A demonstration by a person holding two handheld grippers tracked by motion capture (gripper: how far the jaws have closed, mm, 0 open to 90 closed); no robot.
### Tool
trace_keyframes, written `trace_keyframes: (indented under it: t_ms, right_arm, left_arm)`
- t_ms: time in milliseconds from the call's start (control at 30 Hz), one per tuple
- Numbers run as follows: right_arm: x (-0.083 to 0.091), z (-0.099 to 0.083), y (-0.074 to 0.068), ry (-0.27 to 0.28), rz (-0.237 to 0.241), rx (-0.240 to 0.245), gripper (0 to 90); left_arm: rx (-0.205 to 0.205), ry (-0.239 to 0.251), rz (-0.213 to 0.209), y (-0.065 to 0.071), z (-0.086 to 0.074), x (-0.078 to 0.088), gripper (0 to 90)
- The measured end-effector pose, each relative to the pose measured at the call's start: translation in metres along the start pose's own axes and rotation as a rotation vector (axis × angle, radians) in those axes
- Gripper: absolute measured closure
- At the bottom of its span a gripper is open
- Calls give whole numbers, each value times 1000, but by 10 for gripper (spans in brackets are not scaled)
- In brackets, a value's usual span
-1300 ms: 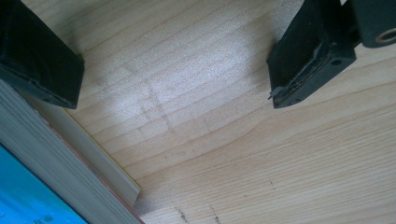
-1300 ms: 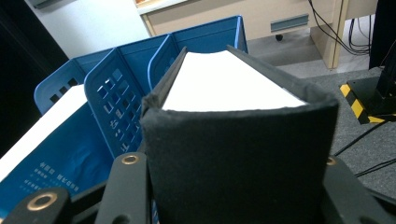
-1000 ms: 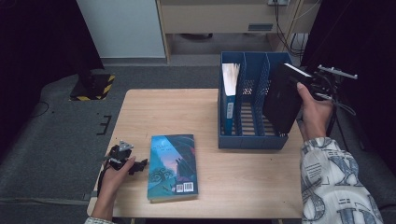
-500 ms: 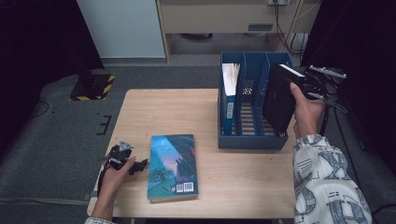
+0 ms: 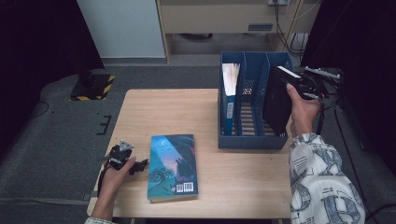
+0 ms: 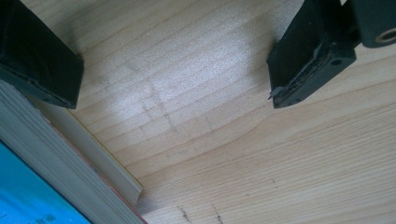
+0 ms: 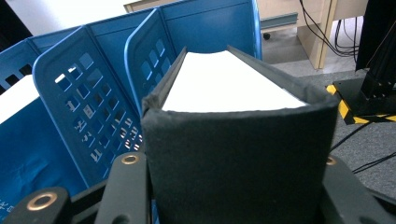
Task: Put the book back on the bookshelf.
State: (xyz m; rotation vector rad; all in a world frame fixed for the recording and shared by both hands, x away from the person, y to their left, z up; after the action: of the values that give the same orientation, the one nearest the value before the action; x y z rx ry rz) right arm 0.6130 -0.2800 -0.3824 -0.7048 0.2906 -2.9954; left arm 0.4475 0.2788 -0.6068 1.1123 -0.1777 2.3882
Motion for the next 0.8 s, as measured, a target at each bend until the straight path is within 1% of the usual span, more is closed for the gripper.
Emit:
trace_keyframes:
  t_ms: [133,433,567,800]
  right_arm:
    - [-2,0,0,-1,-3,-8,528]
    - [-11,-6,-3,-13,-13,22,528]
    - [-14,-8,-4,-14,-18,28,528]
    - [-19,-12,-2,-15,-27,14,527]
  left_arm:
    - [0,-1,0,0,0,0,25]
    - [0,0,-1,0,0,0,25]
    - [2,3,-1,0,0,0,25]
    - [2,3,-2,0,0,0,26]
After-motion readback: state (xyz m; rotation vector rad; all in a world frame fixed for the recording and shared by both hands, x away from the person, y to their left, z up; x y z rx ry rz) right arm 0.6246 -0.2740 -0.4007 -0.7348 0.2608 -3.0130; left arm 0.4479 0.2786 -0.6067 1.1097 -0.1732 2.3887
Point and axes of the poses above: each handheld gripper's, and its own axes: x roughly backward along the jaws, z roughly out of its top, y roughly to its right, the point moved 10 cm from there along -x, roughly forward along the jaws, and after that the axes turned 7 degrees about -z, right-handed, at the moved point
